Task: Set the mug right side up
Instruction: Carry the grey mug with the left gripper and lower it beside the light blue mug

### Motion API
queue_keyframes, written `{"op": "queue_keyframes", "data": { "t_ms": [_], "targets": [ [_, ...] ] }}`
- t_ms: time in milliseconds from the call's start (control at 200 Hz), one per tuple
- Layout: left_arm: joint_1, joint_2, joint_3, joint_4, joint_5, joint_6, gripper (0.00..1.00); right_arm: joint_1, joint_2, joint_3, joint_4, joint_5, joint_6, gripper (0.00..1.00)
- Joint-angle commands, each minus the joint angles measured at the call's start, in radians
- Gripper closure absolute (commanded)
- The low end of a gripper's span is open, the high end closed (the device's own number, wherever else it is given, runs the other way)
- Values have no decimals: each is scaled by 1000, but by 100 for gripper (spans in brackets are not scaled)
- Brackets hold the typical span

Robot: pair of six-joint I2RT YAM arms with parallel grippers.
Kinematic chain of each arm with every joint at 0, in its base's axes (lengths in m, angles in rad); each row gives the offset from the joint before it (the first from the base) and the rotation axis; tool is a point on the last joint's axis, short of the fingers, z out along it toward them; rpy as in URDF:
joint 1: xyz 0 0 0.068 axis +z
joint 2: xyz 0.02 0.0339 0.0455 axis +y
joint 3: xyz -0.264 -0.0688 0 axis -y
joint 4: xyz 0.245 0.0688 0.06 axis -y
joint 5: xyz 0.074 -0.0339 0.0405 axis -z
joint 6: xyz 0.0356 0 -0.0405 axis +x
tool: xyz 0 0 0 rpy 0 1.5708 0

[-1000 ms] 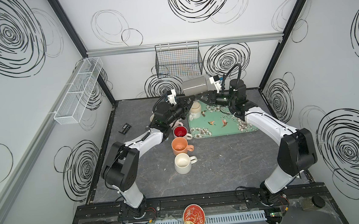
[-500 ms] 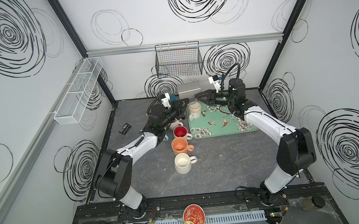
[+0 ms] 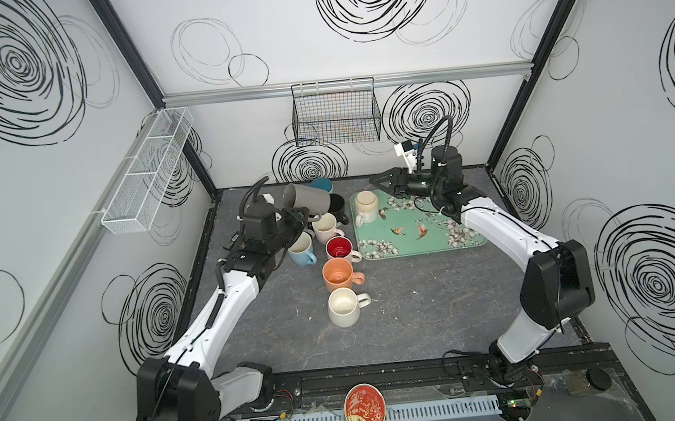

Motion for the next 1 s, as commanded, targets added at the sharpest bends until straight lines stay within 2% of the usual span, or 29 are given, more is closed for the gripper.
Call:
{"op": "queue_keyframes", "data": {
  "t_ms": [0, 250, 415, 530, 635, 796, 891, 996],
  "targets": [
    [31, -96, 84, -160, -128, 142, 100, 0, 20, 32, -14, -7, -6, 58],
    [55, -202, 80, -506, -322, 194, 100, 0, 31, 20, -31, -14, -8, 58],
    [38, -251, 15, -599, -424, 174, 100, -1, 43, 28, -74, -15, -28, 58],
    [-16, -265, -40, -614, -503, 150, 100, 2, 62, 65, -198, 20, -95, 58],
    [-107, -251, -100, -585, -557, 93, 100, 19, 90, 129, -409, 123, -229, 59],
    [-252, -183, -167, -499, -618, -9, 100, 54, 145, 227, -696, 373, -400, 58],
    [-303, -143, -196, -441, -633, -49, 100, 74, 181, 271, -818, 509, -465, 56],
    [-341, -100, -217, -392, -651, -76, 100, 78, 218, 308, -911, 576, -491, 55]
  ]
}}
